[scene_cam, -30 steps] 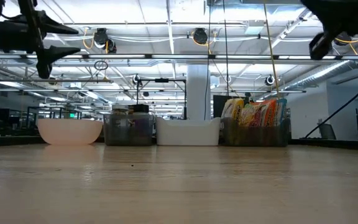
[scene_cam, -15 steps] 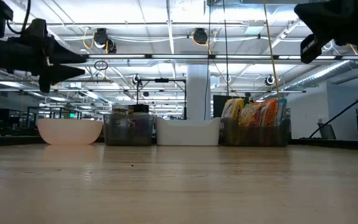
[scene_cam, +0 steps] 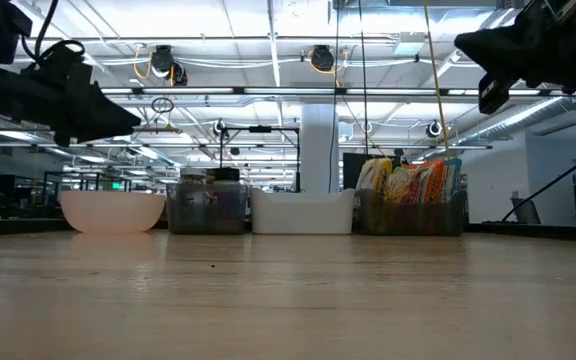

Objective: Pick & Place Food Item
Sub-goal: Return to Home Position

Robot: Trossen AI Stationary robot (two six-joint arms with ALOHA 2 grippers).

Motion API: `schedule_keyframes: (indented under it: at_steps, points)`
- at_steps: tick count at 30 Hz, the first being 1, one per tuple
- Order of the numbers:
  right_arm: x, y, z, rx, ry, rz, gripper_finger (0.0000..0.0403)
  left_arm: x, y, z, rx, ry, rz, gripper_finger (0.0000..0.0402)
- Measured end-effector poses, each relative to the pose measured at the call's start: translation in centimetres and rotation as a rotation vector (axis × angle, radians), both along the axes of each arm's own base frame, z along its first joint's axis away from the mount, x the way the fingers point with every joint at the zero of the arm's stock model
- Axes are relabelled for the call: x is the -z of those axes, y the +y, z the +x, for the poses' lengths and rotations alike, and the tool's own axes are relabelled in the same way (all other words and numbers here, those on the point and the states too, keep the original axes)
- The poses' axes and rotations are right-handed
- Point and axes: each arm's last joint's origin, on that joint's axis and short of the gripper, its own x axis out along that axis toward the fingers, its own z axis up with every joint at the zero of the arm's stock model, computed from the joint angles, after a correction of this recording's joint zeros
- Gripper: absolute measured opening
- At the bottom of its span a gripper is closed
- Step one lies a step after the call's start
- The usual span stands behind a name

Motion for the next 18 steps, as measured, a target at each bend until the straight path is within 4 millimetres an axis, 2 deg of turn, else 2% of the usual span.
schedule_keyframes:
  at_steps: [7,13,18]
  points:
    - [0.21,-0.24,0.04,0.088,0.026,-0.042,0.0000,0.36,-0.08,0.31,0.038,-0.022,-0.102,0.0202]
    - [0.20,-0.22,0.04,0.089,0.025,-0.066,0.0000,0.28,-0.51,0.56,0.209,-0.035,-0.131,0.0202]
    - [0.20,-0.22,0.04,0.089,0.025,-0.065,0.0000,0.55,-0.66,0.59,0.259,-0.011,-0.160,0.0202]
